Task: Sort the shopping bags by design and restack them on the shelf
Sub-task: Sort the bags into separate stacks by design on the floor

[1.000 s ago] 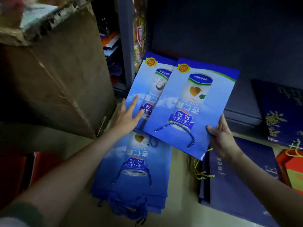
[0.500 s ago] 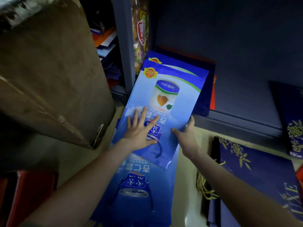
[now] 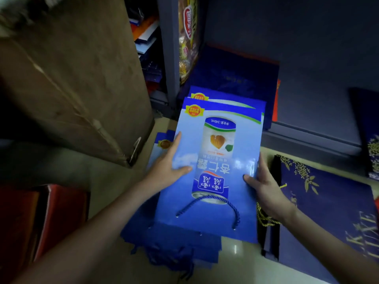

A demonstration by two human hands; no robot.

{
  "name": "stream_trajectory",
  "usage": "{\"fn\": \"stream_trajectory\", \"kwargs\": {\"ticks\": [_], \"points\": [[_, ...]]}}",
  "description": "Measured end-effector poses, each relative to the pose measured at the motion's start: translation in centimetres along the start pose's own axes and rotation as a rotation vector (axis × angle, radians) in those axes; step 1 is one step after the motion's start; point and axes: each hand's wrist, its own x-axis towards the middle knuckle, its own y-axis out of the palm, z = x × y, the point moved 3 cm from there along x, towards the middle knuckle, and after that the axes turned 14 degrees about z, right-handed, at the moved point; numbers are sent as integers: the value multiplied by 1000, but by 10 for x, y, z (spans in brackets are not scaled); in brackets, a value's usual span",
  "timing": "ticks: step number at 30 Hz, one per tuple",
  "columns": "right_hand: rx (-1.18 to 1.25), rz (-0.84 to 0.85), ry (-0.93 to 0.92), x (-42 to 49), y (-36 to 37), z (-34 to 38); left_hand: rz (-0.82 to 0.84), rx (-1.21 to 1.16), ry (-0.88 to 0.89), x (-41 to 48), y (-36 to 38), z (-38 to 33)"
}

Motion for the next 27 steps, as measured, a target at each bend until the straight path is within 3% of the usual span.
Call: {"fn": "stream_trajectory", "kwargs": {"ticks": [6, 10, 15, 18, 21, 24, 27], "points": [[-559, 55, 204, -19, 38, -34, 57, 149, -223, -55, 12, 19], [-604, 17, 222, -17, 54, -28, -17, 238, -331, -70, 1, 15], [-613, 35, 214, -26, 70, -28, -11, 269, -344, -82, -15, 15], [-549, 55, 226, -29, 78, -31, 55, 306, -403, -84, -20, 23], [-377, 92, 329, -28, 80, -44, 207, 499, -492, -84, -14, 29], [-474, 42, 382, -23, 74, -56, 333, 473, -518, -85, 2, 28], [-581, 35, 402, -16, 68, -58, 352, 413, -539, -78, 3, 25]]}}
